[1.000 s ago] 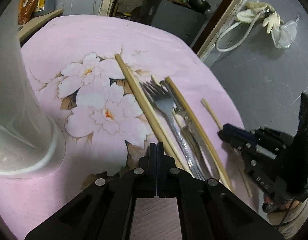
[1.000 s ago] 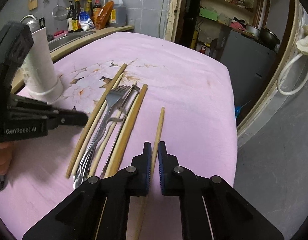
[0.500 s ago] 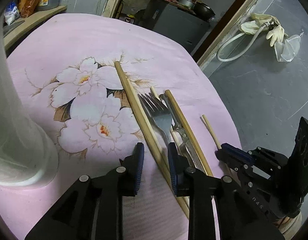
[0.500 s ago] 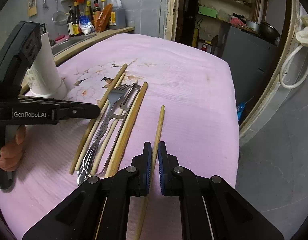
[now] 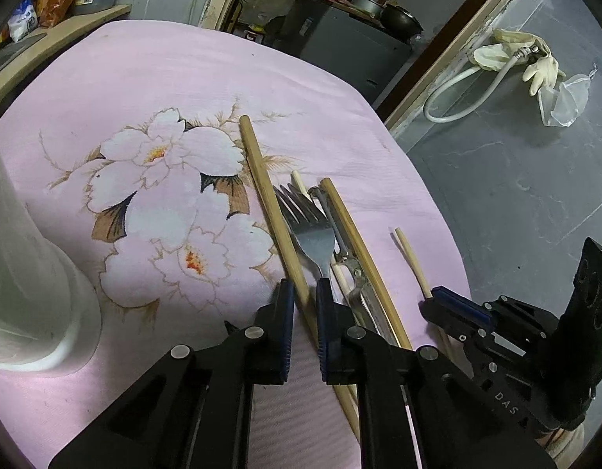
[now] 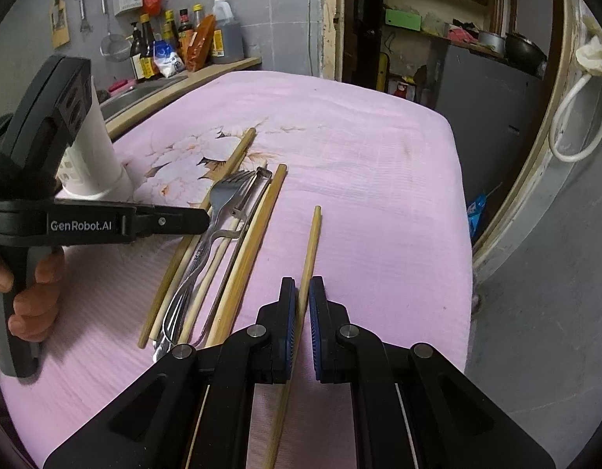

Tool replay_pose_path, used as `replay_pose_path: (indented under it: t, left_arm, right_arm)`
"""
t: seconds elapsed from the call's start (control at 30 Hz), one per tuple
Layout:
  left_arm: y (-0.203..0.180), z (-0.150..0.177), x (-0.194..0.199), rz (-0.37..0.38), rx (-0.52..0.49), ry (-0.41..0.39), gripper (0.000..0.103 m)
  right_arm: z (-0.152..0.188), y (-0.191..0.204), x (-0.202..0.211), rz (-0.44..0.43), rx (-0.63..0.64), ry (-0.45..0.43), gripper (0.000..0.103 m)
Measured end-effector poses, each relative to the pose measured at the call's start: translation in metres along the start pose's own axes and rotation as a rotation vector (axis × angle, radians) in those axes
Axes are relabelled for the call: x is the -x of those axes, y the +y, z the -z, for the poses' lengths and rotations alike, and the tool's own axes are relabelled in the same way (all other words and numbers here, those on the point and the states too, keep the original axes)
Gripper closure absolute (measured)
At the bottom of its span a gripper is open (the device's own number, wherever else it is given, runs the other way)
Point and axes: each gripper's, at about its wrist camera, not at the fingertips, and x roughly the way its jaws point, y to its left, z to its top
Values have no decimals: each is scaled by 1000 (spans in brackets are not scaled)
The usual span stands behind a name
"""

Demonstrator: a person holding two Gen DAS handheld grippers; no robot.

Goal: Organize utensils
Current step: 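Close the right gripper on a single wooden chopstick, then lift the chopstick upright with the right gripper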

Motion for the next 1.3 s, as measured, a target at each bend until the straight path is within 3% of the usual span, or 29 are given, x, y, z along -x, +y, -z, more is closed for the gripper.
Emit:
replay_pose_path:
  t: [0.23,0.53,0.83,0.97,1.2,1.3]
  left_arm:
    - [4,15,17,19,-9,59,97]
    - [10,43,52,-7,-113,81,97]
    - [1,30,34,-70,-178,136,95]
    - [4,16,23,-65,-154,169,95]
    - [0,25,23,-74,-158,128,97]
    - [1,32,29,-54,-150,98,98]
  right_arm:
    - [5,7,7,11,18,14,99]
    - [11,17,9,40,58,41,99]
    - [-7,25,-8,65,113,95,96]
    - [-15,31,-18,48,134,138,92]
    - [-15,42,-24,78,162,167,98]
    - [-11,39,-17,64,125,137,100]
